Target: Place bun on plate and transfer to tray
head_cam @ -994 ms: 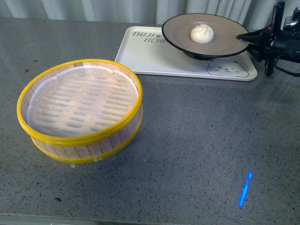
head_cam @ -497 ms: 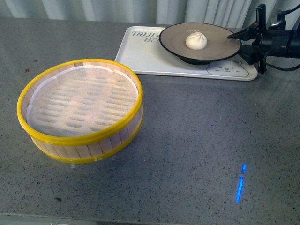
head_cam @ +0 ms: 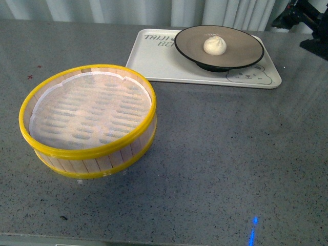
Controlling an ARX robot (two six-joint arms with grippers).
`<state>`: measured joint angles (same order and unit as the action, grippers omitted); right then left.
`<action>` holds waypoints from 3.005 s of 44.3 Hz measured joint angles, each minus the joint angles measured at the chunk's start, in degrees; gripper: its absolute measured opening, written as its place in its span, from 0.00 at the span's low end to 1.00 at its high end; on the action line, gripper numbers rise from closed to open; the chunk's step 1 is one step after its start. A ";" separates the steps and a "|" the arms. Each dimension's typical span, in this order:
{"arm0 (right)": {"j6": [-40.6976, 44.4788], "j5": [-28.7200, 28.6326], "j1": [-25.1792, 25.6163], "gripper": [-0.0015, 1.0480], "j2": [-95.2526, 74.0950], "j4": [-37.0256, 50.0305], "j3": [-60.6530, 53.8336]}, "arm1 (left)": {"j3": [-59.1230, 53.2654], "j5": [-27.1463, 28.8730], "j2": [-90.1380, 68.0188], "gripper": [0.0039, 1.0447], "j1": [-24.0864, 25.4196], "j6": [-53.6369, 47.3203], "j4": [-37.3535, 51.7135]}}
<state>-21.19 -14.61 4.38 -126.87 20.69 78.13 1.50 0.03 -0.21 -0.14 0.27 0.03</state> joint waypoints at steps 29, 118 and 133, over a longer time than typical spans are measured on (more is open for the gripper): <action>25.51 13.40 -0.87 0.71 41.29 45.48 -61.00 | -0.02 0.09 0.00 0.94 0.00 0.00 0.00; 21.79 14.53 -4.33 0.02 113.55 -7.19 -77.83 | 0.00 0.00 0.02 0.94 0.00 -0.02 0.00; 21.79 14.51 -4.33 0.02 125.46 -20.28 -77.81 | 0.00 0.02 0.02 0.94 0.00 -0.02 0.00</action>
<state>0.60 -0.10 0.05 -1.41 0.40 0.32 1.50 0.05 -0.19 -0.14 0.25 0.03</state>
